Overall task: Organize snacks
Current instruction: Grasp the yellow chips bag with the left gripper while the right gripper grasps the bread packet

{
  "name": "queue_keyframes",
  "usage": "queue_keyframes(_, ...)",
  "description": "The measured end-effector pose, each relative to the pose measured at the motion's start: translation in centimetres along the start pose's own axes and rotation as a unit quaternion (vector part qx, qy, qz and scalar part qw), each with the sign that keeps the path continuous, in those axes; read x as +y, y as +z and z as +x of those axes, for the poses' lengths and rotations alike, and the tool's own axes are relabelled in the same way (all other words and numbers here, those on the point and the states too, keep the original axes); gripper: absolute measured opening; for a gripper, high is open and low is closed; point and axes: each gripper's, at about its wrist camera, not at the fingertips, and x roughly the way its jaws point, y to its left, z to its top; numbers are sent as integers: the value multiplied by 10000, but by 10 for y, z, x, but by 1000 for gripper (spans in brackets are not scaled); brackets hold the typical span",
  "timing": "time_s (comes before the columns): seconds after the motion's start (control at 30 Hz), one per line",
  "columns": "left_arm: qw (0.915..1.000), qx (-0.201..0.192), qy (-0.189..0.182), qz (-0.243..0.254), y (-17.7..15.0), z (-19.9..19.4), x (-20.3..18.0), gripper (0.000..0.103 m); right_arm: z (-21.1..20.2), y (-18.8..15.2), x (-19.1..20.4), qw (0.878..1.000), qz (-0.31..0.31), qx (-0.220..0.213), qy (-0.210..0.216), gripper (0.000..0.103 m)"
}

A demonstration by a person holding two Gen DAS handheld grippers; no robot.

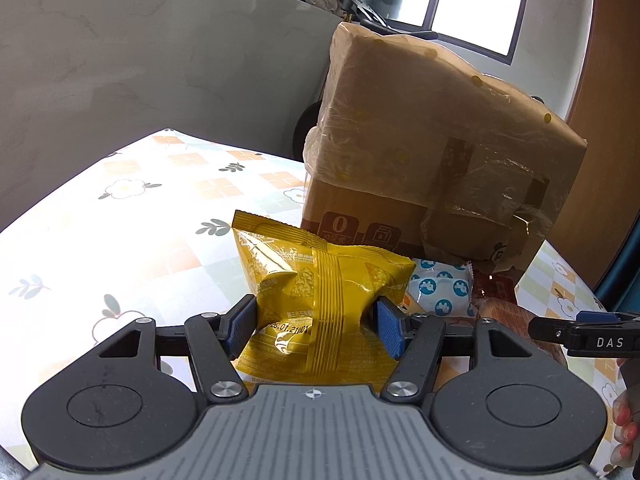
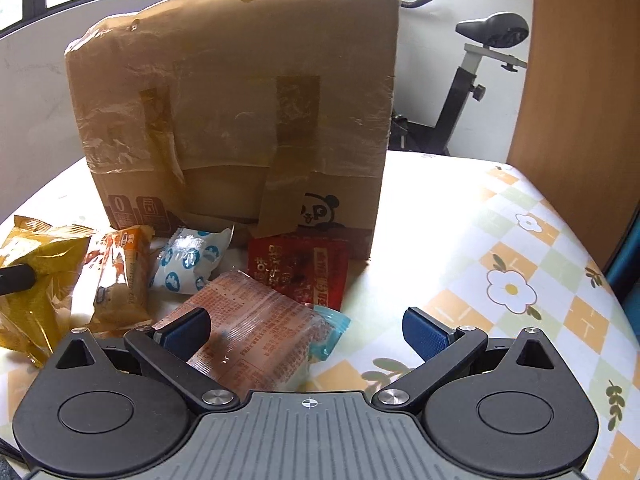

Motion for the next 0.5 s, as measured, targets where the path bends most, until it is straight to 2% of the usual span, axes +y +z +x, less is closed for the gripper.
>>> queue_keyframes(0.1, 10000, -34, -8, -52, -1, -1, 1, 66, -2, 4, -3, 9985, 359, 232, 344, 102)
queue_keyframes(0.2, 10000, -65, -25, -65, -3, -3, 2, 66, 2, 5, -8, 9909, 934, 635, 728, 102)
queue_keyframes(0.33, 9999, -102, -50, -17, -5, -5, 3, 66, 14, 6, -3, 9870, 1137, 936, 648, 102)
queue_keyframes(0.43, 9999, -113, -79, -54, -6, -6, 5, 66, 21, 13, 7, 9886, 968, 975, 621, 102)
queue_keyframes(0.5, 9999, -116, -91, -69, -6, -7, 6, 66, 29, 17, 17, 9914, 703, 1004, 449, 102)
